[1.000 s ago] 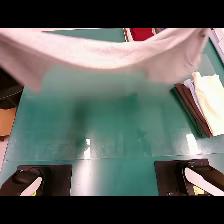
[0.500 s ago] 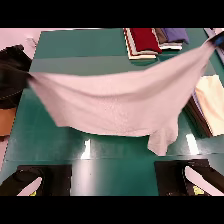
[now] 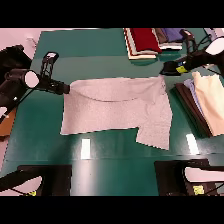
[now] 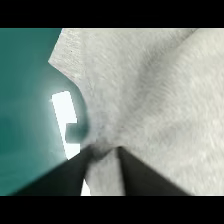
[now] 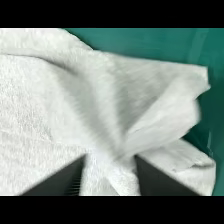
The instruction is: Fold the shirts.
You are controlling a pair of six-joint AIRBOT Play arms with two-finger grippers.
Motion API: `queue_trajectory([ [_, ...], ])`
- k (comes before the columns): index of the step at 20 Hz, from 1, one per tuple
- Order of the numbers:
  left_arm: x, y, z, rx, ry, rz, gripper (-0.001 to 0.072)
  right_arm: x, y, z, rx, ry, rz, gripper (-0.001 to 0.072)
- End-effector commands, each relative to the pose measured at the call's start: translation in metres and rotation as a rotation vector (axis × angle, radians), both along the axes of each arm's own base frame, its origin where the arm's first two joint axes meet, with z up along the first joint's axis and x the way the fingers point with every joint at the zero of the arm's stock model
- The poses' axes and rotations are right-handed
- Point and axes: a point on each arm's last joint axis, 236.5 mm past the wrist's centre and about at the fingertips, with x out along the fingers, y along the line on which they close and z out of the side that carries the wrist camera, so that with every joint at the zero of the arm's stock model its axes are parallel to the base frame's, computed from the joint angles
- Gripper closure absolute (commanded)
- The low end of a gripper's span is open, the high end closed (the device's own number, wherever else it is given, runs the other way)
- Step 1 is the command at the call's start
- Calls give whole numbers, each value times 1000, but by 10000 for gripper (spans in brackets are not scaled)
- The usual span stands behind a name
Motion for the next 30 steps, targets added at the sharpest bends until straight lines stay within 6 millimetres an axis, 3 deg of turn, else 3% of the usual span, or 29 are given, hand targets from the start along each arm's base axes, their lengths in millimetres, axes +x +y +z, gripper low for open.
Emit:
queue_trajectory([
  [1, 15, 33, 0, -29, 11, 127, 265, 12, -2, -8, 4, 49, 20, 264],
  [4, -17, 68, 3, -10, 158, 178, 265, -12, -24, 1, -9, 91, 31, 265],
  [7, -53, 86, -3, -2, 240, 207, 265, -59, -64, -19, 0, 172, -46, 266],
  [9, -77, 84, -12, -12, 279, 207, 265, -97, -90, -45, 25, 251, -122, 266],
  [11, -99, 68, -21, -66, 324, 174, 265, -131, -111, -74, 63, 340, -202, 266],
  [13, -120, 50, -33, -130, 396, 145, 265, -158, -123, -102, 104, 421, -253, 266],
  [15, -133, 34, -42, -191, 448, 119, 265, -175, -122, -125, 152, 471, -266, 267],
  [19, -136, 24, -45, -241, 460, 122, 265, -171, -93, -155, 293, 500, -277, 282],
  [23, -137, 24, -45, -238, 464, 120, 265, -162, -69, -171, 280, 513, -225, 287],
  [24, -137, 25, -45, -235, 464, 120, 265, -161, -64, -173, 272, 513, -209, 350],
  [26, -139, 33, -49, -194, 470, 120, 264, -160, -57, -171, 257, 499, -164, 618],
  [27, -143, 37, -52, -172, 485, 120, 263, -160, -54, -169, 250, 492, -149, 688],
  [30, -166, 40, -75, -157, 558, 127, 263, -156, -55, -156, 232, 439, -143, 699],
])
